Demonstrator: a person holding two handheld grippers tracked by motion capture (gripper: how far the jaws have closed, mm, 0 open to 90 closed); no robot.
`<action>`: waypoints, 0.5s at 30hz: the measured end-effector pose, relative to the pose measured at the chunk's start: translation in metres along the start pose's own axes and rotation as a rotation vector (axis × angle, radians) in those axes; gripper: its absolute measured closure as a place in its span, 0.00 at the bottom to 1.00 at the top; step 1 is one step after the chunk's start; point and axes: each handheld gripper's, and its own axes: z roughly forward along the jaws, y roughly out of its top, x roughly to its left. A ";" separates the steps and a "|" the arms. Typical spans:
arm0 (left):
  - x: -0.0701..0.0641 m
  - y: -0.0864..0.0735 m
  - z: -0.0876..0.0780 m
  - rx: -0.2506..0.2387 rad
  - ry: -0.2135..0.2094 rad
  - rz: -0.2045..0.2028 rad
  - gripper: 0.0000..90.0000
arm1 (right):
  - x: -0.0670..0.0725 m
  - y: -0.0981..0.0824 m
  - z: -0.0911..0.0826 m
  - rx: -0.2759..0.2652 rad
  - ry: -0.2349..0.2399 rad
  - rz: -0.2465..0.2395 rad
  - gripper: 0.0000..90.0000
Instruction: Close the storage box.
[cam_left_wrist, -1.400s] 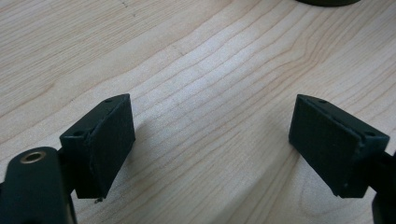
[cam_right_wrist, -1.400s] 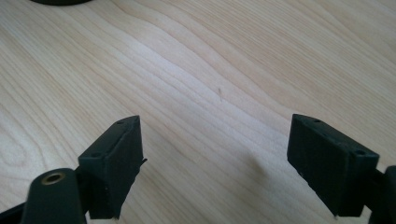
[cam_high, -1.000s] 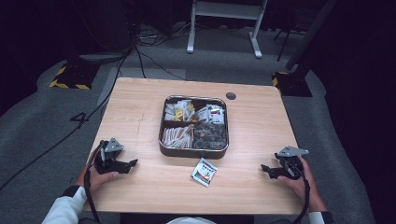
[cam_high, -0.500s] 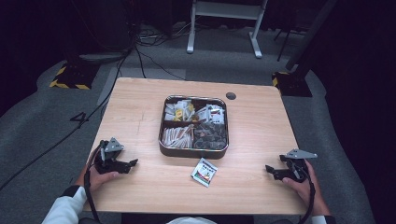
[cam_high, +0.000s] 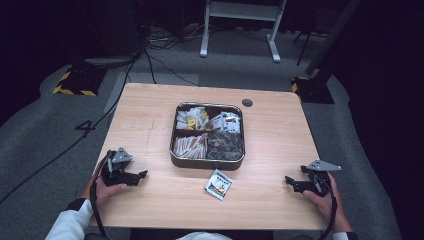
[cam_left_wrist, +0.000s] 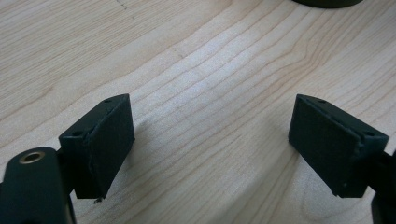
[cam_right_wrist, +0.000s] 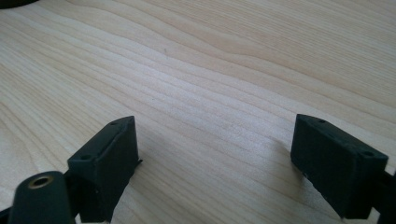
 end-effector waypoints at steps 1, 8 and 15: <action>0.000 0.000 0.000 0.001 0.000 0.000 0.16 | 0.000 0.000 0.000 -0.002 -0.001 0.000 0.17; 0.000 0.000 0.000 0.000 0.000 0.001 0.16 | 0.000 0.000 0.000 -0.002 0.000 0.006 0.18; 0.000 0.000 0.000 0.000 0.000 0.000 0.16 | -0.001 0.001 0.001 0.000 -0.003 0.006 0.17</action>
